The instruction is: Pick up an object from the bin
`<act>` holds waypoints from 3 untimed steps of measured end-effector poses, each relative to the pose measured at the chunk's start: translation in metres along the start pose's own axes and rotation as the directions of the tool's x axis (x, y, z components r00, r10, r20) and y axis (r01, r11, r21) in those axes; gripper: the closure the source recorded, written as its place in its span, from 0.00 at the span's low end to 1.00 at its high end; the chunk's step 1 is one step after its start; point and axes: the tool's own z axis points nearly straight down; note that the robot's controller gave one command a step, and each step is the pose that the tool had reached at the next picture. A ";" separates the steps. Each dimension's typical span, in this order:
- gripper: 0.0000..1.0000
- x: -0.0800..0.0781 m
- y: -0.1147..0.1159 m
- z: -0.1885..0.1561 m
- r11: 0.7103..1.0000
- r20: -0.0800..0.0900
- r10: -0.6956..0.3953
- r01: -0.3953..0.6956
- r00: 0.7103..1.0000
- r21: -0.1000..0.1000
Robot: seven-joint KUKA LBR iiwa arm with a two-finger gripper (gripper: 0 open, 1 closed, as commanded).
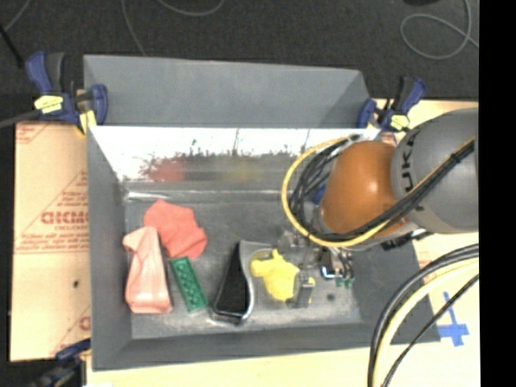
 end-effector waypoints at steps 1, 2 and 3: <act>1.00 0.010 -0.008 0.029 1.000 0.001 0.023 -0.023 1.000 0.003; 1.00 0.010 -0.008 0.029 1.000 0.001 0.023 -0.023 1.000 0.003; 1.00 0.003 -0.009 0.029 1.000 -0.001 0.025 -0.025 1.000 0.003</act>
Offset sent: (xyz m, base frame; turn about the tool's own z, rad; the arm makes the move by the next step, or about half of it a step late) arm 0.0000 0.0000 0.0000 0.0000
